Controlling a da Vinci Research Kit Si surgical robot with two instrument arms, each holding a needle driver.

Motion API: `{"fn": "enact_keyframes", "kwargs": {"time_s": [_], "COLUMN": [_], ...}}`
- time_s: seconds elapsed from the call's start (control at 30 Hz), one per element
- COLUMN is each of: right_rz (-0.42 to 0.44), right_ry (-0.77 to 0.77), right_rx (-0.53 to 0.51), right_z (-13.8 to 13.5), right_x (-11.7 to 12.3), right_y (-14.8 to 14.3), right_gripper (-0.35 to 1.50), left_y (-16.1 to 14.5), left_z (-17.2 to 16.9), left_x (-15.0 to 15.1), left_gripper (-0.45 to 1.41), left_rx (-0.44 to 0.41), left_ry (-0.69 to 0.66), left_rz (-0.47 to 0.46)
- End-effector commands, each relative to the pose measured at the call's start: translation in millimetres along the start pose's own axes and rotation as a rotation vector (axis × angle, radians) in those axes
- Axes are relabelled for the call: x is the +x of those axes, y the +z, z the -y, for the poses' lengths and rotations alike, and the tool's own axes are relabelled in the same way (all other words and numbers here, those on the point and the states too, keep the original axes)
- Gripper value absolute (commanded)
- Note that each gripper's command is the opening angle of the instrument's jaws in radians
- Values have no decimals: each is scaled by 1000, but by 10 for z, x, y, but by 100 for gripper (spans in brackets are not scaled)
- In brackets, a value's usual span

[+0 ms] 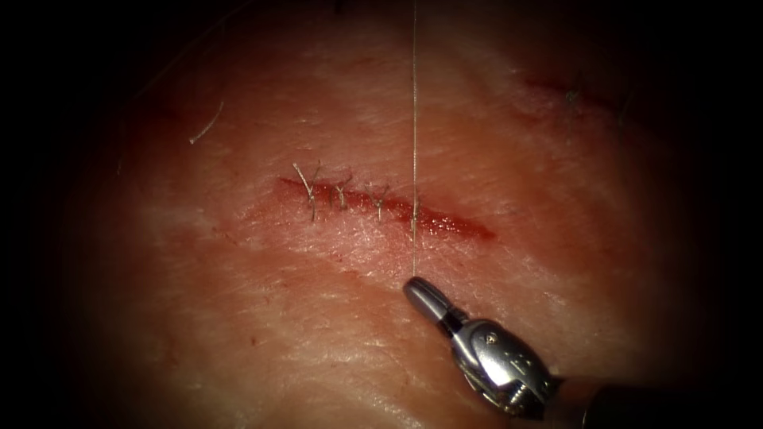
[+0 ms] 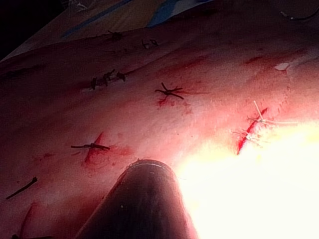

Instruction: Wound Closure

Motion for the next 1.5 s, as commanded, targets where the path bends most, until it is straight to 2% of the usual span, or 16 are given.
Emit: {"fn": "enact_keyframes", "kwargs": {"time_s": [0.03, 0.2, 0.27, 0.3, 0.33, 0.37, 0.47, 0.5, 0.73, 0.8, 0.9, 0.97, 1.13, 1.37, 1.5], "right_rz": [5, 13, 28, 29, 31, 34, 48, 62, 144, 155, 175, 193, 224, 240, 254], "right_ry": [1, -1, 5, 7, 10, 15, 25, 6, -70, -81, -86, -87, -91, -107, -116], "right_rx": [3, 2, 11, 11, 12, 14, 18, 25, 49, 56, 58, 66, 74, 65, 57], "right_z": [6, 7, 5, 5, 5, 5, 5, 7, -3, -16, -32, -44, -63, -69, -73], "right_x": [-12, -15, -7, -4, 0, 6, 28, 43, 111, 133, 147, 149, 136, 121, 114], "right_y": [4, 5, 9, 10, 9, 8, 1, -4, -23, -21, -10, 3, 41, 90, 105], "right_gripper": [-35, -35, -35, -15, 19, 44, 96, 108, 114, 114, 114, 114, 131, 143, 143], "left_y": [7, 9, 6, 3, 0, -5, -19, -29, -78, -101, -122, -135, -165, -195, -199], "left_z": [4, 0, -10, -16, -21, -28, -48, -61, -98, -110, -119, -125, -140, -149, -153], "left_x": [4, 2, 1, 0, -1, -2, -5, -8, -9, -3, 6, 14, 32, 45, 46], "left_gripper": [-45, -45, -45, -45, -45, -45, -45, -45, -45, -45, -45, -45, -45, -45, -45], "left_rx": [8, 6, 2, -2, -4, -10, -22, -30, -44, -50, -43, -48, -71, -87, -85], "left_ry": [2, 3, 5, 5, 6, 8, 14, 17, 38, 37, 39, 43, 41, 43, 44], "left_rz": [1, 0, -2, -3, -3, -6, -9, -11, -29, -41, -56, -69, -88, -102, -100]}}
